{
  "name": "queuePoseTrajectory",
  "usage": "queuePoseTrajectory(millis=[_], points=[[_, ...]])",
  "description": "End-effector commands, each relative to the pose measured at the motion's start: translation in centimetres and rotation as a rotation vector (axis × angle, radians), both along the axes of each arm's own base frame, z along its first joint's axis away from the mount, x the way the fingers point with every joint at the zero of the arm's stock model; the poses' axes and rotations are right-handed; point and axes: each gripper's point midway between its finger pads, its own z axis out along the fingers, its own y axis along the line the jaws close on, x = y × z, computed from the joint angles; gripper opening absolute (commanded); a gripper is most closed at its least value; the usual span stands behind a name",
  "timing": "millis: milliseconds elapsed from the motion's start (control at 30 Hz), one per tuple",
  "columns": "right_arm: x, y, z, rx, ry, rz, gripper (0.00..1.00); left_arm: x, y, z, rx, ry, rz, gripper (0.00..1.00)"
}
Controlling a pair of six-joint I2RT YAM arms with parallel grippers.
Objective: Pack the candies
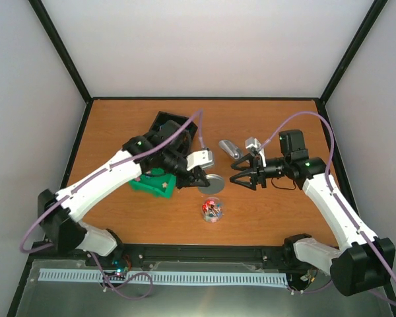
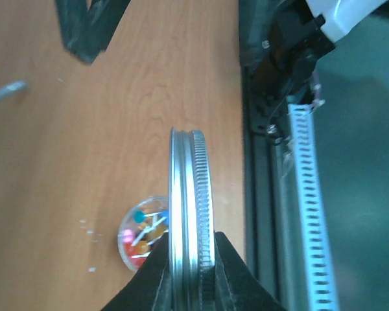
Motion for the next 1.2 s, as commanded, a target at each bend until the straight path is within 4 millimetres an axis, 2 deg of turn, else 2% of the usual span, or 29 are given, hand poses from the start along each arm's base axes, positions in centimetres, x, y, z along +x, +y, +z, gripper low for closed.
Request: queuePoseTrajectory(millis=[0, 100, 267, 433, 633, 700, 833, 900, 967, 1033, 1167], points=[[0.0, 0.3, -0.2, 0.009, 0.001, -0.006, 0.68, -0.9, -0.6, 1.7, -0.109, 0.393, 0.004, 0.03], [-0.6, 0.9, -0.7, -0.006, 0.021, 0.021, 0.66, 0.1, -1.0, 1.7, -0.144, 0.447, 0.021, 0.04], [-1.5, 2.4, -2.0, -0.047, 0.059, 0.059, 0.62, 0.3, -1.6, 1.8, -0.177, 0.497, 0.005, 0.05], [-1.3, 2.7, -2.4, -0.039, 0.109, 0.070, 0.40, 0.4, -1.5, 1.4, -0.192, 0.549, -0.015, 0.06], [-1.0, 3.2, -2.4, -0.011, 0.190, 0.094, 0.14, 1.2, -1.2, 0.8, -0.176, 0.534, 0.005, 0.07], [-0.9, 3.3, -2.3, -0.003, 0.213, 0.093, 0.04, 2.2, -1.1, 0.2, -0.143, 0.480, 0.062, 0.16], [0.3, 3.0, -2.6, 0.019, 0.285, 0.057, 0.03, 5.4, -0.2, -0.9, -0.056, 0.288, 0.210, 0.57], [1.4, 2.4, -3.1, 0.032, 0.334, 0.024, 0.03, 6.5, 0.4, -0.2, -0.038, 0.175, 0.237, 0.73], [2.1, 2.1, -3.7, 0.042, 0.391, 0.007, 0.03, 6.7, 0.9, 1.2, -0.056, 0.063, 0.217, 0.97], [2.5, 2.1, -4.2, 0.041, 0.421, -0.001, 0.03, 6.2, 0.9, 2.3, -0.072, -0.054, 0.165, 1.00], [2.7, 2.3, -5.2, 0.053, 0.497, 0.004, 0.03, 3.7, -0.1, 2.0, 0.053, -0.383, -0.024, 1.00]])
